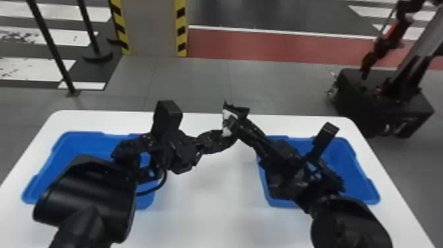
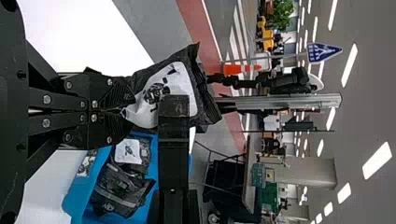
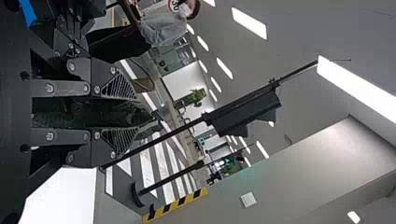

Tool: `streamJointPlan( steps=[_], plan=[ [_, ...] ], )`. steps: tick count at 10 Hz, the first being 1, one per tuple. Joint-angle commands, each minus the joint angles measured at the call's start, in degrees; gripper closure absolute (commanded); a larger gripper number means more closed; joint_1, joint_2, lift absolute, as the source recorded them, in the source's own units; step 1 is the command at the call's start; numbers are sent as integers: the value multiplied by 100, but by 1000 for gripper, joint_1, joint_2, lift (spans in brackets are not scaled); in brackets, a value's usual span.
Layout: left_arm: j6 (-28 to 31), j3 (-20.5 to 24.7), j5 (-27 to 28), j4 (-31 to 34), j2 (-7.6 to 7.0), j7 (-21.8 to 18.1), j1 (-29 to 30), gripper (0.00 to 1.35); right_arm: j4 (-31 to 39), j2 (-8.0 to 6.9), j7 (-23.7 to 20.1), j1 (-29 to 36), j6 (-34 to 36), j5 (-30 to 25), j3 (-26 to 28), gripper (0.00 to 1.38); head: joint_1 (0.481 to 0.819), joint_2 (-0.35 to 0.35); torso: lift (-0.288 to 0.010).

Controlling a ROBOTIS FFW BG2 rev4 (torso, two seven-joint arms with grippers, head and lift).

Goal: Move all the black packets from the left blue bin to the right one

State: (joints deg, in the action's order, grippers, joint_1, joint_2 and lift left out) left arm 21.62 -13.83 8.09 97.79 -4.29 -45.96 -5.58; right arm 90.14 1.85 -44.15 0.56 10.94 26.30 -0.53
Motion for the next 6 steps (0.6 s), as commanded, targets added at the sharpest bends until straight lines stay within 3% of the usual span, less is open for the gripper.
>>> streamJointPlan(
  steps=[1, 2, 3, 4, 6],
  plan=[
    [31, -5, -26, -13, 7, -1, -4, 1205, -7, 0, -6, 0, -82, -2, 0, 1277, 695, -88, -110],
    [144, 12, -114, -55, 7, 43, 24, 967, -22, 0, 3, 0, -124, 7, 0, 1277, 695, -90, -110],
    [270, 83, -88, -69, 16, 87, 94, 446, -36, 0, 3, 0, -181, 68, 9, 1277, 695, -91, -110],
    [369, 250, 26, -69, 25, 87, 206, 68, -64, 26, 12, -14, -279, 112, 97, 1277, 695, -88, -110],
    [116, 865, -79, -55, 43, 70, 614, 165, -36, 220, 82, 84, -462, 86, 422, 1279, 695, -80, -110]
  ],
)
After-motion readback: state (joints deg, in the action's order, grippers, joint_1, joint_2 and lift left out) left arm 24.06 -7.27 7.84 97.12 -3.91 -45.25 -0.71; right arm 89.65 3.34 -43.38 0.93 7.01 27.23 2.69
